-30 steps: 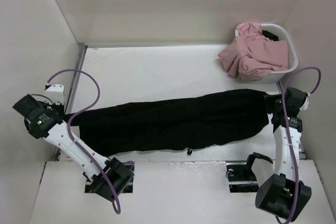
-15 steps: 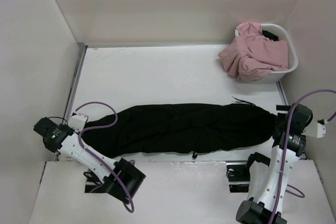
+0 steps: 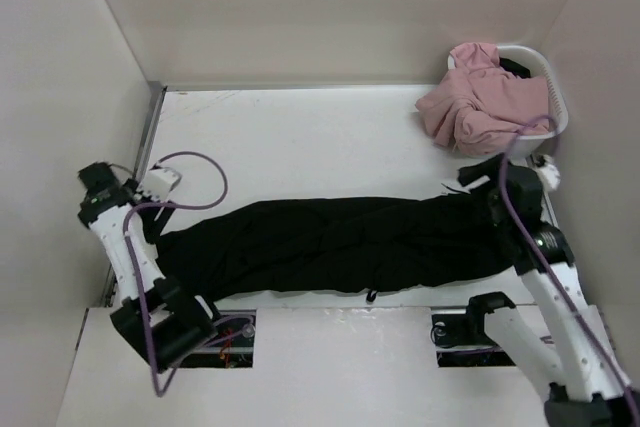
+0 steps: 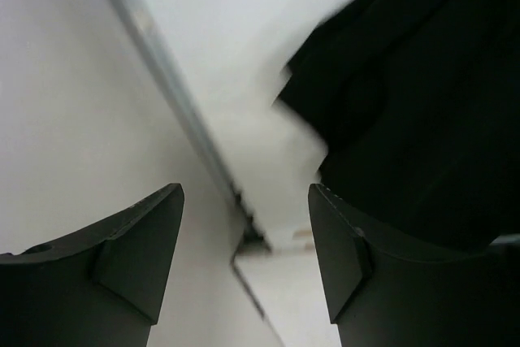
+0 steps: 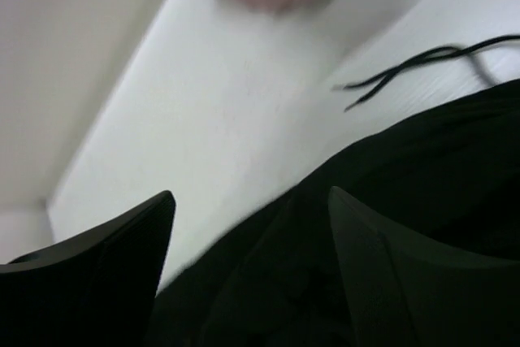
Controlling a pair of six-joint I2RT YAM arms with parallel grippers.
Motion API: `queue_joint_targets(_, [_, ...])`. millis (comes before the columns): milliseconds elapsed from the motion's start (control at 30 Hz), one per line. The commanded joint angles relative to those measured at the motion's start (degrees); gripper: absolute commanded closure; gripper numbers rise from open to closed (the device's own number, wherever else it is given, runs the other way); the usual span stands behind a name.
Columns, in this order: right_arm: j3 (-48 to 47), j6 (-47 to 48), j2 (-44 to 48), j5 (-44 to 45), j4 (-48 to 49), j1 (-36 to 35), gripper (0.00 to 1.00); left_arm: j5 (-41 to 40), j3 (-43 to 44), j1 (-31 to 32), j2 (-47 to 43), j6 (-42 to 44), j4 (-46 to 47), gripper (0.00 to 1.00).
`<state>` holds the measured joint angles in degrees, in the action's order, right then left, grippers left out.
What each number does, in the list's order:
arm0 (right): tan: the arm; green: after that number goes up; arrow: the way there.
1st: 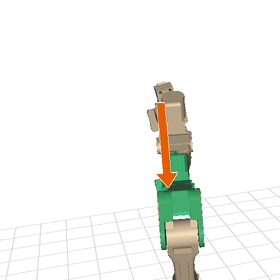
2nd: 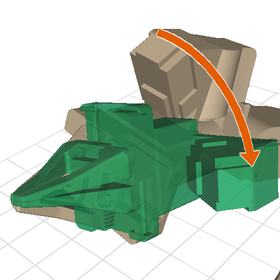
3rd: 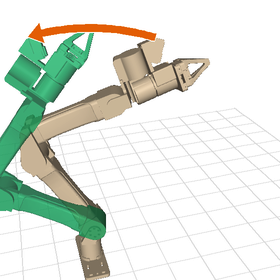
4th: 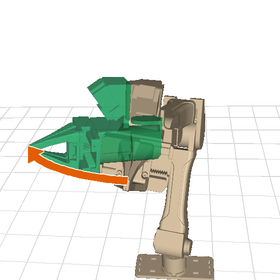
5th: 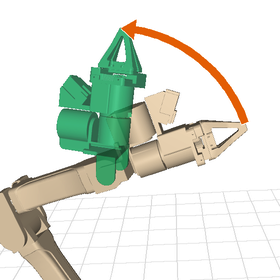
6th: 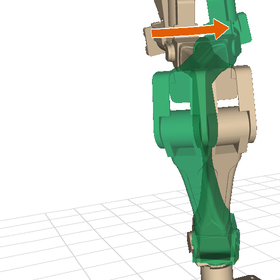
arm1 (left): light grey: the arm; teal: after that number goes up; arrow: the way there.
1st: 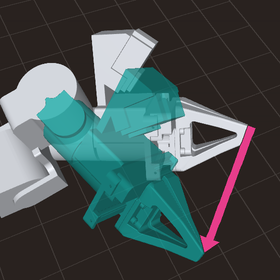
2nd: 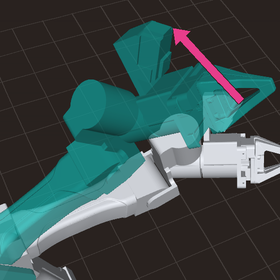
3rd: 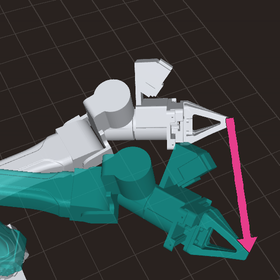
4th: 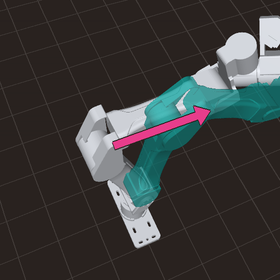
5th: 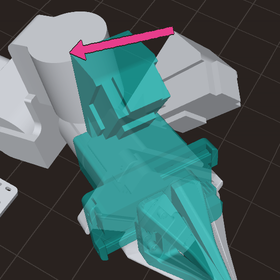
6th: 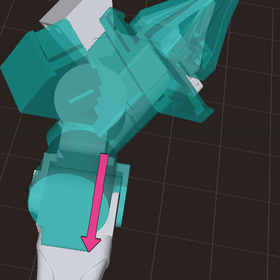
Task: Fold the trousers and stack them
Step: Fold the trousers
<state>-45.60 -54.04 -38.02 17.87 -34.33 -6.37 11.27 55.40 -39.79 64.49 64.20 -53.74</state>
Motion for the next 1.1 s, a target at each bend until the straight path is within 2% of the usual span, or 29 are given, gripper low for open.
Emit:
queue_joint_targets(0, [-2.38, 5.17, -8.27, 5.59, 7.07, -12.08, 0.22, 4.81, 1.64, 11.84, 0.99, -11.45, 3.79, 0.37])
queue_joint_targets(100, [-3.26, 5.44, -20.03, 3.42, 11.02, -22.12, 0.26, 6.22, 2.61, 24.76, 1.34, -15.59, 8.46, 0.34])
queue_joint_targets(267, [-0.11, -3.76, -30.70, -2.13, 7.36, -26.19, 0.38, 4.13, 1.83, 48.40, 6.69, -19.55, 8.21, 0.35])
queue_joint_targets(367, [6.99, -12.64, -28.61, -2.22, 4.45, -27.07, 0.45, -2.19, -4.66, 61.23, 9.68, -19.64, 9.61, 0.38])
queue_joint_targets(467, [13.94, -20.55, -22.04, -2.49, 1.47, -27.77, 0.53, -6.68, -11.26, 71.27, 10.57, -21.39, 13.64, 0.39])
queue_joint_targets(600, [19.75, -29.09, -13.93, -2.04, -2.32, -28.74, 0.56, -8.98, -15.84, 79.89, 10.48, -24.30, 16.46, 0.36])
queue_joint_targets(733, [21.96, -29.46, -15.76, -5.12, -0.31, -28.13, 0.58, -10.82, -16.99, 81.32, 15.39, -25.27, 19.19, 0.36])
queue_joint_targets(933, [16.44, -26.30, -23.93, -3.37, -1.97, -27.16, 0.55, -13.20, -12.17, 73.51, 25.94, -25.45, 22.09, 0.39])
queue_joint_targets(1067, [11.17, -21.82, -32.27, -2.40, 1.10, -22.07, 0.54, -16.01, -5.58, 67.71, 30.68, -24.13, 25.69, 0.38])
